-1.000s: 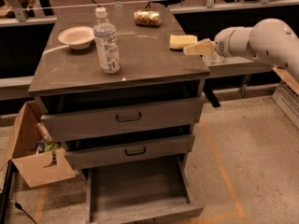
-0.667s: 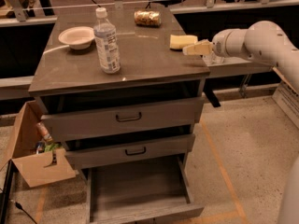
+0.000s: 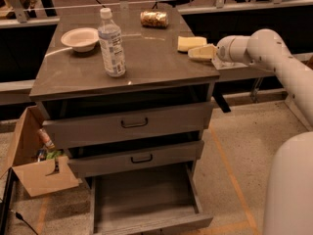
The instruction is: Place sponge into bottom drawer
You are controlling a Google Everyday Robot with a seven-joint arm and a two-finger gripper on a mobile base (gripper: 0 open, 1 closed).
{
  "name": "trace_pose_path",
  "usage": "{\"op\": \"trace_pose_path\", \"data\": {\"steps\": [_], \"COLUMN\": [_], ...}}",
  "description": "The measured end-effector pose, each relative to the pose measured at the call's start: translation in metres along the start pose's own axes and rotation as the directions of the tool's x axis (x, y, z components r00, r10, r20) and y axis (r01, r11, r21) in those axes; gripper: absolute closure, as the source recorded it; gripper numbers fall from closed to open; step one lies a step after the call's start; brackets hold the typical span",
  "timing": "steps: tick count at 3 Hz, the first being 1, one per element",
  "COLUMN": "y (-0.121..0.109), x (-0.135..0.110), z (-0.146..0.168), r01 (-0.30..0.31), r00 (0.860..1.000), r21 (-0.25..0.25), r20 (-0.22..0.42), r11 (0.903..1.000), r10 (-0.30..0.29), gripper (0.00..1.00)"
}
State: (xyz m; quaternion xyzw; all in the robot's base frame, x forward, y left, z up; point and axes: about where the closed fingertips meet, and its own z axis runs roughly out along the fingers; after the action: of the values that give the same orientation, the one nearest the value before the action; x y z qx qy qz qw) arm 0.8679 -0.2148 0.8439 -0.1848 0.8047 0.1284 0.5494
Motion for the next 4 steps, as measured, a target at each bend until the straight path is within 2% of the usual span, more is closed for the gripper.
{"op": "trace_pose_path", "data": {"steps": [1,2,4], "y": [-0.004,-0.002,-0.002], "x": [0.002,0.004,0.004], "z": [0.019,0.035,0.043], "r01": [-0.055,-0.075,-0.077], "r00": [0.998,0.996,0.995], "r21": [-0.015,-0.044,-0.086], "r20": [0.031,0.051,0.053], "r11": [0.9984,0.9962,0.9933], "r10": [0.055,0.077,0.082], "gripper": [0.0,0.17,0.63]}}
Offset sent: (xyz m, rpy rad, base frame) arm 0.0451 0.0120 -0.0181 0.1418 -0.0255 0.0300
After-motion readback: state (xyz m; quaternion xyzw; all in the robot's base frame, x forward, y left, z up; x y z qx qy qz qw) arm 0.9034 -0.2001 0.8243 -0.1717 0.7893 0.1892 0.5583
